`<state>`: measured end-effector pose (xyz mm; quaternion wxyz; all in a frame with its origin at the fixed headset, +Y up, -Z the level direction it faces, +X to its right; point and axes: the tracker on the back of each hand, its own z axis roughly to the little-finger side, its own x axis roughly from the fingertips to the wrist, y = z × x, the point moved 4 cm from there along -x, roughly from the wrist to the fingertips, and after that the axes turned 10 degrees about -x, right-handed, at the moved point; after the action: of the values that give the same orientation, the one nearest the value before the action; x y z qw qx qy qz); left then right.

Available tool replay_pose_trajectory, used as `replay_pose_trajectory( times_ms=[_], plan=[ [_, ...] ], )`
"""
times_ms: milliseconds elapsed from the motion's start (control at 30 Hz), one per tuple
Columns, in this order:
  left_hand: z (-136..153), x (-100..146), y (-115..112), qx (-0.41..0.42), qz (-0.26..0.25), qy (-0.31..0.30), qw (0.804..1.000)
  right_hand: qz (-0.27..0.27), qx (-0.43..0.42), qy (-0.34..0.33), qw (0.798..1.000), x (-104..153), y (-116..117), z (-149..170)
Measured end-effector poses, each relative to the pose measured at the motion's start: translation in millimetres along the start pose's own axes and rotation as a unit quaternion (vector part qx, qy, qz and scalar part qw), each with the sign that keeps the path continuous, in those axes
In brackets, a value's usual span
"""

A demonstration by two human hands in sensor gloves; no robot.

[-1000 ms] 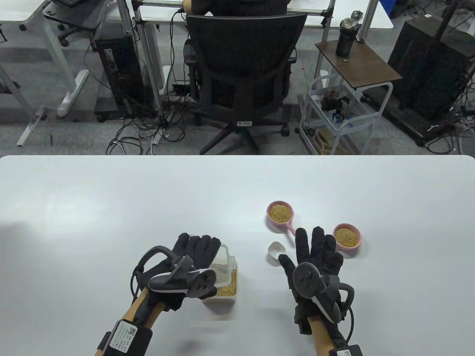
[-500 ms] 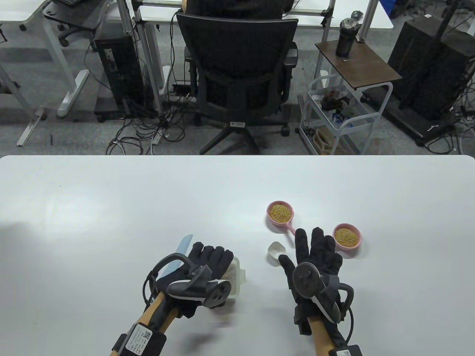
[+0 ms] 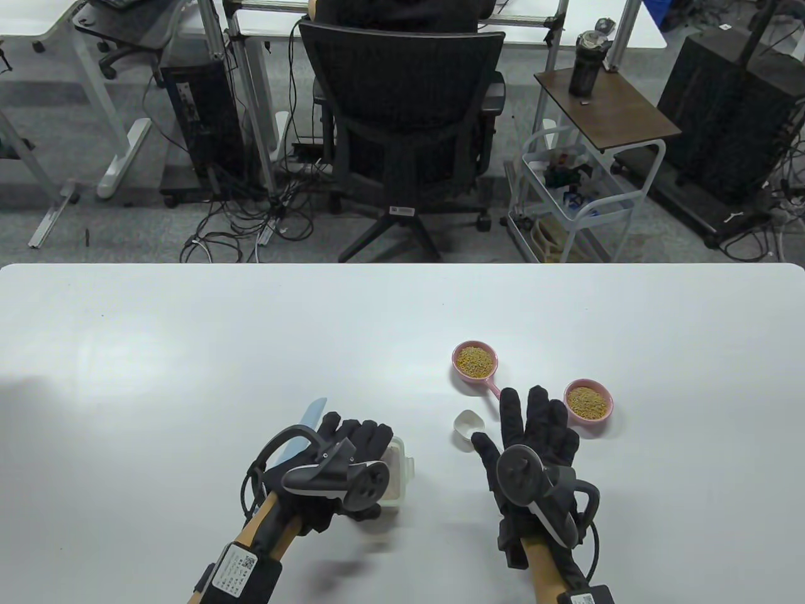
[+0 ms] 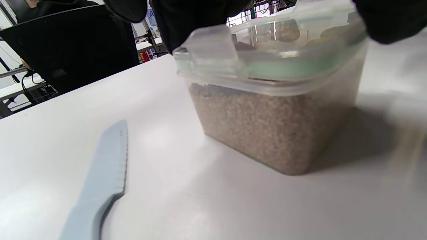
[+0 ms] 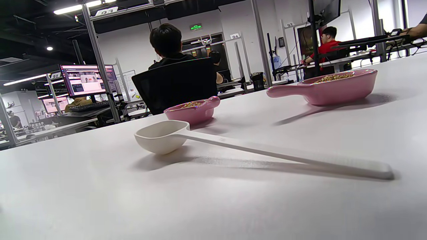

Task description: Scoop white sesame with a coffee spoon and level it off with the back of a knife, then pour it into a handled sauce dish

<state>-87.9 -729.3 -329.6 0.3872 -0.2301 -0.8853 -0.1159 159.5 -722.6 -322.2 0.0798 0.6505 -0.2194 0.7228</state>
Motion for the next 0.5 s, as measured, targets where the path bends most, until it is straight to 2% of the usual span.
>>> replay_pose_trajectory(
  times_ms=[500],
  plan=[
    [7.1, 1.4, -2.0, 0.003, 0.013, 0.015, 1.0, -0.004, 0.0, 0.002, 1.0, 1.2, 0.1, 0.1]
  ],
)
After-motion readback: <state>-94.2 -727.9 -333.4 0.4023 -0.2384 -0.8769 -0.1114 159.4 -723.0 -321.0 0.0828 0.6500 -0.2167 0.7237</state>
